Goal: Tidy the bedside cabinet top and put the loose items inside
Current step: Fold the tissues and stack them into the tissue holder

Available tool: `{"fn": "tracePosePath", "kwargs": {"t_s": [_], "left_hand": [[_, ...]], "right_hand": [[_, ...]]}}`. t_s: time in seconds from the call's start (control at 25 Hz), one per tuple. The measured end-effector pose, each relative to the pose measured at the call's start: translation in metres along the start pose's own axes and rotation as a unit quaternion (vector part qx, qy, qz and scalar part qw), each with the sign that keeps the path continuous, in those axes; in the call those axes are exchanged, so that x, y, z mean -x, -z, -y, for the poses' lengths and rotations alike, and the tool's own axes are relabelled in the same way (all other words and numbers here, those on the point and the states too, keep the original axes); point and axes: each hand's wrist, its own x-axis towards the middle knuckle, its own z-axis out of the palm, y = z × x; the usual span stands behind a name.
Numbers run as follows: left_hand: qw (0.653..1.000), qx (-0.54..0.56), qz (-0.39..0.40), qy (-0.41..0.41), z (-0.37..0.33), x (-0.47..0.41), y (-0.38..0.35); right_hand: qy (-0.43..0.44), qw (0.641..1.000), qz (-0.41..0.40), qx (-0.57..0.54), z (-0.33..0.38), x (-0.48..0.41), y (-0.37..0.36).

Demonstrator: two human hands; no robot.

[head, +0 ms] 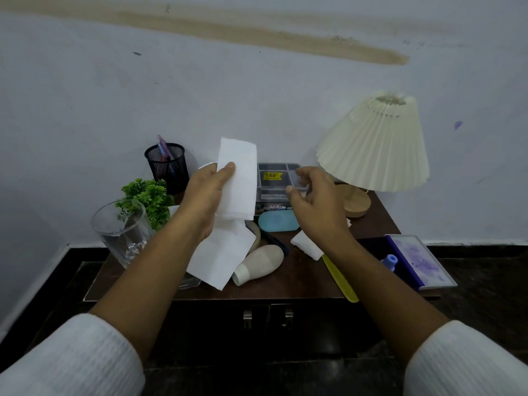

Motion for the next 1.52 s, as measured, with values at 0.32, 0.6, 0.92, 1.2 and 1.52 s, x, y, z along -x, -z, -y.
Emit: {"fn": "tracePosePath", "kwargs": {"t_s": [0.32, 0.6, 0.92, 1.2, 1.52], "left_hand": [[0.994, 0.006, 0.099, -0.051, 0.001, 0.003, -0.005], [0.991, -0.077, 0.042, -0.099, 0.001, -0.009, -0.011], [0.966, -0.145, 0.014, -0.214, 0.006, -0.05, -0.026], [0.932, -0.256, 0.07, -0.246, 0.014, -0.063, -0.039], [0.928, -0.274, 0.058, -0.248, 0.017, -0.07, -0.036]], "right_hand": [[-0.094, 0.963, 0.103, -0.229, 0.022, -0.009, -0.007], [-0.05, 0.98, 0.016, -0.194, 0.021, -0.027, -0.011], [-0.042, 0.993, 0.067, -0.088, 0.012, -0.058, -0.013], [0.01, 0.996, 0.084, -0.031, -0.01, -0.064, -0.023], [0.007, 0.996, 0.078, -0.031, -0.014, -0.068, -0.025]]}}
